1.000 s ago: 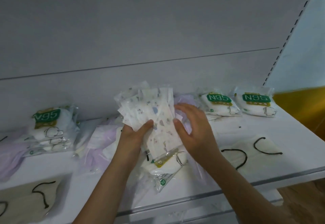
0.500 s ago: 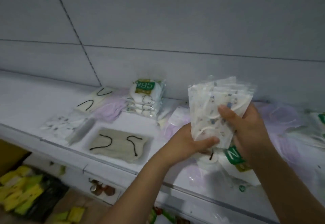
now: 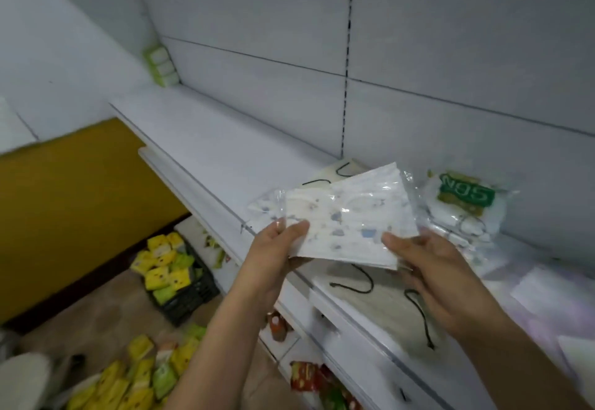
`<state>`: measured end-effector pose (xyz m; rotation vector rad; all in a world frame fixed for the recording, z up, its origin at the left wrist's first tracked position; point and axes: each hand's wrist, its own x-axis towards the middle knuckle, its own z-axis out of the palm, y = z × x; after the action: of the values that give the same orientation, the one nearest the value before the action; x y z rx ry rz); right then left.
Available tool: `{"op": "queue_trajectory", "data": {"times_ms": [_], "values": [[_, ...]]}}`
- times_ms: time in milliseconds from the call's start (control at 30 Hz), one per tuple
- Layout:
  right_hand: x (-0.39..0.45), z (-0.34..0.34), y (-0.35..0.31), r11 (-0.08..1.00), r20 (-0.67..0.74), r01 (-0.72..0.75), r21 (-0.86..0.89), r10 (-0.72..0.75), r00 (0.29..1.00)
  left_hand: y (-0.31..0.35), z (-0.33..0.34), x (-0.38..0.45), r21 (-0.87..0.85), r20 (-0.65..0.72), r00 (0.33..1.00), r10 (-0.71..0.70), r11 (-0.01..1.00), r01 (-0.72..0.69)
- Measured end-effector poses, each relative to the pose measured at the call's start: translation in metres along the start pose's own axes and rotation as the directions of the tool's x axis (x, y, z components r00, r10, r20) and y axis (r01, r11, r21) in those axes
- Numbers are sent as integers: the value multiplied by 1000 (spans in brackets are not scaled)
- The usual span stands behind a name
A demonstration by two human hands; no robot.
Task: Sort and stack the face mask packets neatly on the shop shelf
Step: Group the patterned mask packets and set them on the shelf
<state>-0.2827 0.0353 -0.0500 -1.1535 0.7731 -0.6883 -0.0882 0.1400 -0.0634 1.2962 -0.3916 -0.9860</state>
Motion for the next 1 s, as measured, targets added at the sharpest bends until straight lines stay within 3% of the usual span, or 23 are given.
{"op": "queue_trajectory", "data": {"times_ms": [167, 267, 367, 467, 533, 667, 833, 933, 1000], "values": [[39, 63, 12, 968, 45, 6, -249, 6, 999, 32, -57, 67, 308, -80, 986, 146, 945, -114], [63, 94, 27, 920, 11, -73, -385, 84, 996, 48, -84, 107, 560, -28, 967, 253, 805, -194], [78, 106, 47, 813, -91, -157, -561, 128, 988, 49, -104, 143, 707, 34, 973, 229, 683, -185], [78, 112, 53, 663, -272, -177, -727, -41, 961, 40, -114, 164, 820, 85, 975, 205, 541, -185], [77, 119, 63, 678, -338, -174, -714, -116, 934, 33, -115, 170, 828, 94, 978, 184, 531, -179], [78, 150, 77, 719, -232, -249, -649, 124, 965, 22, -106, 166, 814, 76, 988, 133, 564, -139], [81, 164, 68, 842, -326, -281, -461, 134, 936, 19, -99, 163, 809, 77, 989, 127, 571, -137], [77, 157, 56, 836, -376, -242, -492, 46, 925, 29, -96, 161, 807, 64, 959, 274, 552, -212], [71, 147, 41, 816, -411, -180, -549, -76, 909, 36, -83, 156, 801, 111, 884, 453, 486, -350]]}}
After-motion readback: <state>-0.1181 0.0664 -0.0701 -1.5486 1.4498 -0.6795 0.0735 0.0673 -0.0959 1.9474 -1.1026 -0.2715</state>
